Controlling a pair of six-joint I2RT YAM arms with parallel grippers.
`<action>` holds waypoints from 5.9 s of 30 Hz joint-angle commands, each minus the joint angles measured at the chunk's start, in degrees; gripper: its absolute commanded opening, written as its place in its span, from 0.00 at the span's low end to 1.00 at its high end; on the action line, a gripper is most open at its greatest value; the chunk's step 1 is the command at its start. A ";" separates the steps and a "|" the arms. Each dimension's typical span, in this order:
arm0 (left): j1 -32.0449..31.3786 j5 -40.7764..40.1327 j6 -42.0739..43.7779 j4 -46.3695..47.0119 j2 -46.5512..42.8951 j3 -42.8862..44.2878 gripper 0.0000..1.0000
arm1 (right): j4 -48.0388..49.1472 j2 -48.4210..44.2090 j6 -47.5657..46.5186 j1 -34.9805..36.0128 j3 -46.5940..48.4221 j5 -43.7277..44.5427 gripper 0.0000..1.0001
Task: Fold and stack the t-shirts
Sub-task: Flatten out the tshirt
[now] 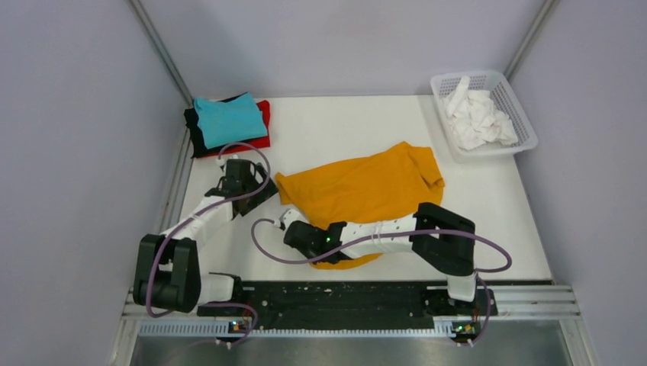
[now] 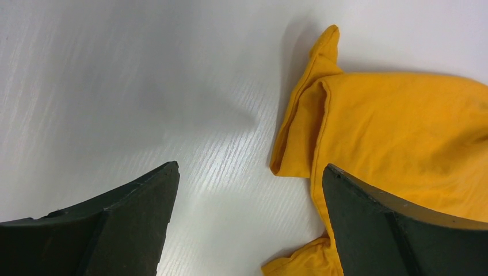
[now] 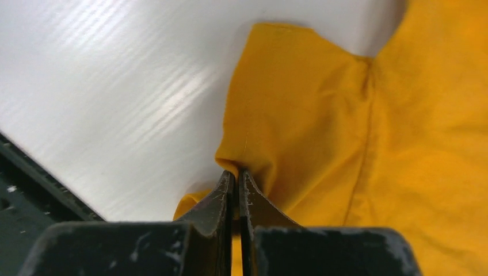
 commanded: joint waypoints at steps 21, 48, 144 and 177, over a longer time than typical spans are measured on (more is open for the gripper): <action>-1.05 7.28 -2.32 6.15 -5.51 -3.19 0.98 | 0.46 -24.80 -0.95 -17.57 -12.13 53.81 0.00; -9.03 -3.14 -6.77 5.06 2.29 -1.65 0.87 | 20.96 -40.85 -18.19 -35.10 -19.82 41.34 0.00; -8.56 -19.16 10.04 -5.69 -25.91 37.45 0.00 | 10.24 -57.59 -30.54 -35.10 15.75 9.69 0.00; -0.54 -20.21 3.02 1.46 45.63 61.76 0.00 | 52.91 -8.89 -36.58 -48.30 -1.77 28.33 0.00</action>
